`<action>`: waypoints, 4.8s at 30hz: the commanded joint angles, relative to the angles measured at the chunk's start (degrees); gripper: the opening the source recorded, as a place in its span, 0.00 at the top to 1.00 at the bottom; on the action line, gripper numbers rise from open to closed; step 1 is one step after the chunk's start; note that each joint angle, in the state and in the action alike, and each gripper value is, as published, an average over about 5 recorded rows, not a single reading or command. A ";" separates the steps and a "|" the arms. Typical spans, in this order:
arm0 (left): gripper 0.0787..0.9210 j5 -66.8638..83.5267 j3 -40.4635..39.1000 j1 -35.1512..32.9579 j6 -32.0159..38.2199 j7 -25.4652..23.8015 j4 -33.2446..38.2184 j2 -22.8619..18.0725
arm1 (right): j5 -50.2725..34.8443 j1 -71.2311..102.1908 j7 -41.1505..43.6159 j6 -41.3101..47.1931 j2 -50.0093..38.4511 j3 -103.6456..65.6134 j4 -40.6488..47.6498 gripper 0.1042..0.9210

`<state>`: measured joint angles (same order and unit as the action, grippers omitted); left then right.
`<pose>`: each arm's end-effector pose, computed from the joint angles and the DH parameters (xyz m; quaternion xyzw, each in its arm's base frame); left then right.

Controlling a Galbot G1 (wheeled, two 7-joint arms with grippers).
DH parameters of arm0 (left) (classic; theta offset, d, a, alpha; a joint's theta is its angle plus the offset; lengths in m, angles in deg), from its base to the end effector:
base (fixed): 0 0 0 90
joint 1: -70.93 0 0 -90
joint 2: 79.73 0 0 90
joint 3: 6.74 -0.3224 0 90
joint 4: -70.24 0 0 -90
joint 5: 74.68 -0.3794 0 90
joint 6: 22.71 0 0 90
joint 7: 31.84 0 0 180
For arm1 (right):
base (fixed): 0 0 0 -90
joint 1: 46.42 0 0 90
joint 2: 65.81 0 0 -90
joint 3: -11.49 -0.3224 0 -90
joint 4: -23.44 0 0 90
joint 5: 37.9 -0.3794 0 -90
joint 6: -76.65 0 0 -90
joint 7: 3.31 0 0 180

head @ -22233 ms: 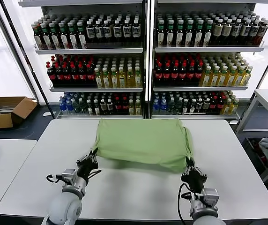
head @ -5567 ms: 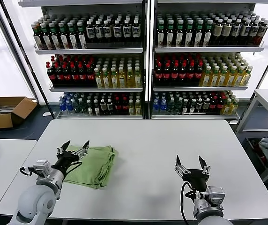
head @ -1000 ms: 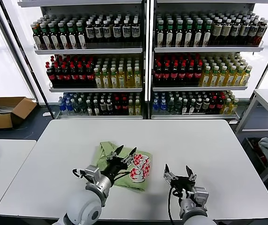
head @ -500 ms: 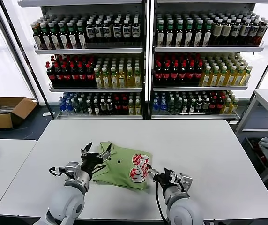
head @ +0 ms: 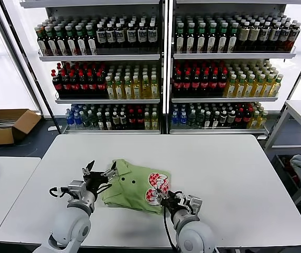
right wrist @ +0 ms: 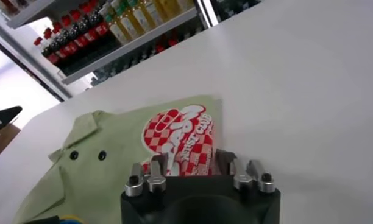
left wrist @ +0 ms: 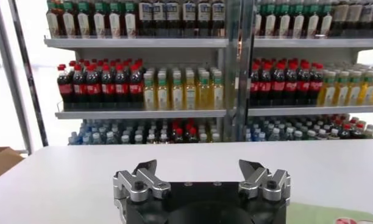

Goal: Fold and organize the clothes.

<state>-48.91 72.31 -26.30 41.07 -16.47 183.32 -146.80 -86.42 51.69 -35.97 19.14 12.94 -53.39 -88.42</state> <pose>0.3166 0.0066 -0.2274 -0.0403 -0.9887 -0.0043 0.1443 0.2865 0.1113 -0.2497 0.0888 -0.9202 -0.1947 0.3277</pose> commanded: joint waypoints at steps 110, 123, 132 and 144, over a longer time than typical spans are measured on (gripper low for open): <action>0.12 -1.09 1.49 -7.29 -1.57 1.29 4.85 -5.03 | 19.19 -15.80 7.40 -3.29 -1.74 1.08 15.12 0.12; 0.12 -0.99 1.33 -6.93 -1.59 1.16 4.60 -4.88 | 18.64 -12.54 7.87 -2.88 -1.21 1.25 15.63 0.12; 0.12 -0.92 1.47 -7.19 -1.53 0.96 4.90 -4.79 | 18.96 -12.55 8.02 -3.19 0.10 1.19 16.53 0.12; 0.12 -1.53 2.19 -7.55 1.05 0.89 7.31 -6.03 | 29.12 -11.21 9.18 -3.56 -4.95 -1.94 2.73 0.12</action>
<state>-49.82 74.26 -33.43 40.27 -15.46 189.15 -152.37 -64.65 39.75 -27.28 15.54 11.48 -52.72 -75.46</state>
